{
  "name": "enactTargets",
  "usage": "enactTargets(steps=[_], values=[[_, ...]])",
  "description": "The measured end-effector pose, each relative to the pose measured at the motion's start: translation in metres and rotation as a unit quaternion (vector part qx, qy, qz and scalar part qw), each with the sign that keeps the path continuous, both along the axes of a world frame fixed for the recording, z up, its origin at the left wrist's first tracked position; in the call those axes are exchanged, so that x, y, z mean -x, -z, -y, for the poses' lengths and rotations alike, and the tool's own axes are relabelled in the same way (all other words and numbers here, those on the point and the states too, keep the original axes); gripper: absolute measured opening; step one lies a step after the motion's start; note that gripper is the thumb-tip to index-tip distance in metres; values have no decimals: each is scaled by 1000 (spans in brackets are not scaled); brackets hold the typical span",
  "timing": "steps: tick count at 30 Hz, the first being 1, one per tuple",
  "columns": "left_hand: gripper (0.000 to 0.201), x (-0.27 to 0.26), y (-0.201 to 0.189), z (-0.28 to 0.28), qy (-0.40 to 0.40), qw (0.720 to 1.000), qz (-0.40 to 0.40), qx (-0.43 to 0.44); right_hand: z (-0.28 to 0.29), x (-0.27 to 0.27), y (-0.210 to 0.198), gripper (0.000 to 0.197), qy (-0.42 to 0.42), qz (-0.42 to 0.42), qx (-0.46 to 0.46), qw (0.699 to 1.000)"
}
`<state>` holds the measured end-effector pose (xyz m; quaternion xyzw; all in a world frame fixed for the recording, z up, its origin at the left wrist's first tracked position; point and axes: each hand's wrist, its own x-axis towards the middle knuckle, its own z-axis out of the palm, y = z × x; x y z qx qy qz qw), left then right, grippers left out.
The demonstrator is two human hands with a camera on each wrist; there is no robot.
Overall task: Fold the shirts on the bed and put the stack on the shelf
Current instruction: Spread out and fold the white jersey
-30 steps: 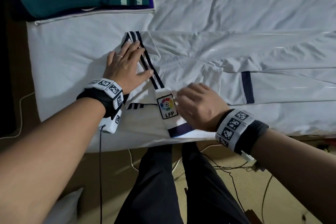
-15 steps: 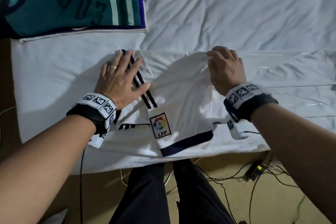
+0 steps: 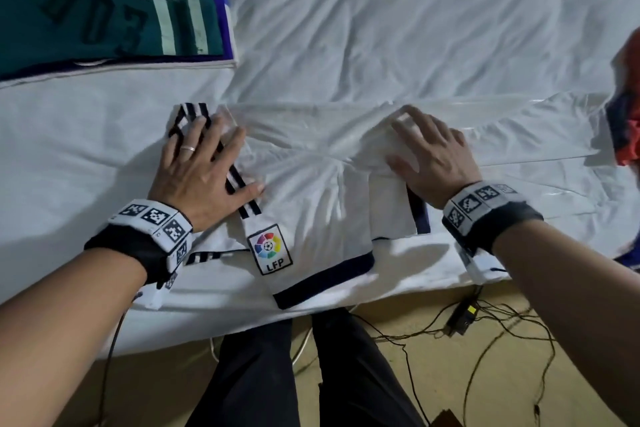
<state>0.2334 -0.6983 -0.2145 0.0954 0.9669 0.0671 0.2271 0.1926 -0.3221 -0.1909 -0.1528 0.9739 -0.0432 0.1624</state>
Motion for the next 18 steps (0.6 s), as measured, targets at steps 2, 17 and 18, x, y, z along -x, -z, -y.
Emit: enactTargets(steps=[2, 17, 18], values=[[105, 1, 4, 2, -6, 1000, 13, 8, -20, -8, -1, 66, 54, 89, -72, 992], [57, 2, -9, 15, 20, 997, -54, -44, 204, -111, -35, 36, -154, 140, 51, 977], [58, 3, -9, 17, 24, 998, -44, -47, 208, -112, -34, 30, -151, 137, 34, 978]])
